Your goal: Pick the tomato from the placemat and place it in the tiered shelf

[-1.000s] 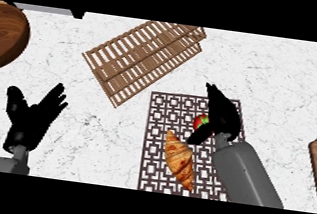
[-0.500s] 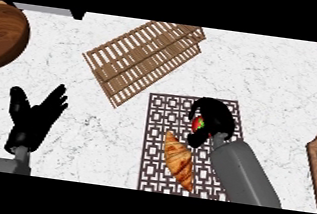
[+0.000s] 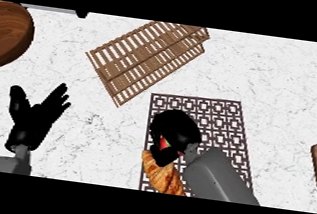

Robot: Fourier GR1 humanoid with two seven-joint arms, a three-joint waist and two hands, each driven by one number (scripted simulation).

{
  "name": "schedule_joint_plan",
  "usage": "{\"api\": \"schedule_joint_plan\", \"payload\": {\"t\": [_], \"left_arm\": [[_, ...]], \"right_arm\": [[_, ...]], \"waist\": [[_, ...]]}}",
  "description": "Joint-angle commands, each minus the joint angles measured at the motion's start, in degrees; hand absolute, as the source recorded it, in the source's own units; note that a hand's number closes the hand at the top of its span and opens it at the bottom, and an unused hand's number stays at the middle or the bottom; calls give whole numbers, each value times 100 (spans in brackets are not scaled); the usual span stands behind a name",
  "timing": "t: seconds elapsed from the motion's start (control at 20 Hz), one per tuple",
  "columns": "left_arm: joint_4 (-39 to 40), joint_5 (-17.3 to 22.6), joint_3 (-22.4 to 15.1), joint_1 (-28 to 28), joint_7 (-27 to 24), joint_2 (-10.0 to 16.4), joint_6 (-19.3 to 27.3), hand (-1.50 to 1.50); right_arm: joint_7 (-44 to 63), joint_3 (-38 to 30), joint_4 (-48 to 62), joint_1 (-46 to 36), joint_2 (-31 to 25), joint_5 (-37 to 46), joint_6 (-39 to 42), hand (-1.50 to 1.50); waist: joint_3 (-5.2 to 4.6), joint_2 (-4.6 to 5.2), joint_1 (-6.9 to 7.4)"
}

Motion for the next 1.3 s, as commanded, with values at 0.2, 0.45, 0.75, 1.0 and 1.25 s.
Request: {"api": "schedule_joint_plan", "payload": {"t": [0.2, 0.45, 0.75, 1.0, 1.25], "left_arm": [[78, 133, 248, 91, 189, 149, -35, 0], [216, 58, 199, 53, -38, 23, -19, 0], [286, -107, 110, 151, -238, -109, 47, 0], [-36, -110, 77, 114, 53, -100, 64, 0], [-3, -157, 62, 242, -151, -162, 13, 0]], "right_arm": [[-851, 168, -2272, -1, -283, -728, 1079, 150], [163, -675, -3847, -220, -10, -1274, 1427, 150], [1506, -2212, -4649, -1208, -49, -2182, 2171, 150], [2449, -3062, -4077, -2562, -14, -2802, 2199, 150], [2820, -3565, -2841, -3844, -34, -2935, 1861, 150]], "waist": [[-4, -30, -220], [-9, -31, -272], [-10, -3, -199], [-6, 1, -111], [-8, 9, -55]]}}
